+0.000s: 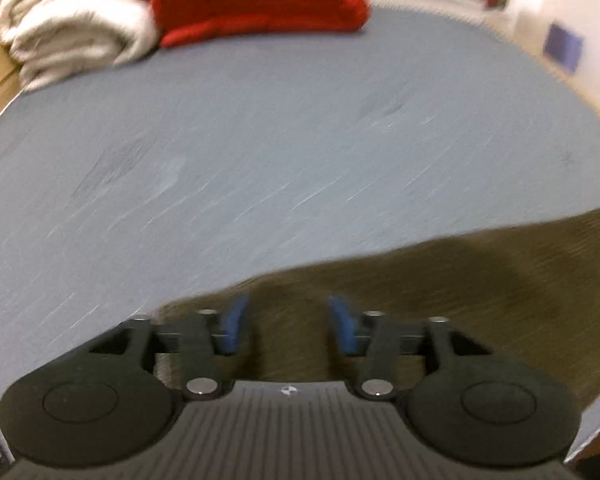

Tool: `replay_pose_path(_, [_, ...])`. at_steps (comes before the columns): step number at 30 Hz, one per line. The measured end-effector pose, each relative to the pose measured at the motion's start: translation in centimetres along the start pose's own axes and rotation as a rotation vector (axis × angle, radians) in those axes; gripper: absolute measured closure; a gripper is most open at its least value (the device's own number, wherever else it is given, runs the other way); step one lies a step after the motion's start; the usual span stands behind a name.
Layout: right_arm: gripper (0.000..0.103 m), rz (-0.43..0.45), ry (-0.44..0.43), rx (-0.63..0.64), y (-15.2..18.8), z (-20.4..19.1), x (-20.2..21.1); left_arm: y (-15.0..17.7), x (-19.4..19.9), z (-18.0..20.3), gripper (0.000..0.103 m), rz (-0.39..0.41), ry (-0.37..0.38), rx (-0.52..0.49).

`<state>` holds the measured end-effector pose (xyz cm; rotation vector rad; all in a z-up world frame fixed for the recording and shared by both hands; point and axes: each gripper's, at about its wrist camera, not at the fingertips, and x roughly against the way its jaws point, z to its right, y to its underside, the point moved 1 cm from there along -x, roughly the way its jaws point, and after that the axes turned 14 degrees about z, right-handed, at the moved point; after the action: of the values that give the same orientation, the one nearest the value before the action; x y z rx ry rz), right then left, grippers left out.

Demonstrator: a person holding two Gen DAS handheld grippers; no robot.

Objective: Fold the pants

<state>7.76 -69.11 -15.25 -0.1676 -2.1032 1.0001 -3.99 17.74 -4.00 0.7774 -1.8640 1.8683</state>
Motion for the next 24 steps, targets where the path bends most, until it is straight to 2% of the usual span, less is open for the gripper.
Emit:
replay_pose_path(3, [0.021,-0.002,0.012,-0.001,-0.1,0.7,-0.3,-0.4,0.0,2.9,0.041,0.021,0.034,-0.066])
replay_pose_path(6, [0.021,-0.027,0.026,0.034,0.5,1.1,-1.0,-0.5,-0.3,4.3,0.040,0.022,0.057,-0.097])
replay_pose_path(8, [0.021,-0.067,0.018,0.055,0.7,1.0,-1.5,-0.9,-1.1,5.1,0.035,0.019,0.056,-0.106])
replay_pose_path(11, [0.025,-0.126,0.013,0.085,1.7,1.0,-2.4,-1.3,-1.1,5.9,0.035,0.019,0.049,-0.101])
replay_pose_path(14, [0.048,-0.107,0.032,0.144,2.5,0.7,-2.4,-1.4,-1.4,5.9,0.035,0.017,0.048,-0.084])
replay_pose_path(15, [0.062,-0.102,0.011,0.143,2.5,0.6,-2.3,-1.4,-1.2,6.1,0.035,0.017,0.047,-0.082])
replay_pose_path(16, [0.069,-0.100,-0.003,0.126,2.6,0.7,-2.3,-1.4,-1.1,6.1,0.035,0.019,0.044,-0.081])
replay_pose_path(18, [0.075,-0.086,0.001,0.102,2.4,0.8,-1.9,-1.5,-1.3,6.0,0.035,0.022,0.039,-0.076])
replay_pose_path(21, [0.078,-0.032,-0.015,0.050,1.8,-0.1,0.0,-1.6,-1.1,5.8,0.035,0.025,0.032,-0.071])
replay_pose_path(24, [0.078,0.077,-0.157,0.104,1.2,-3.8,4.0,-1.6,-1.1,5.6,0.035,0.025,0.021,-0.065])
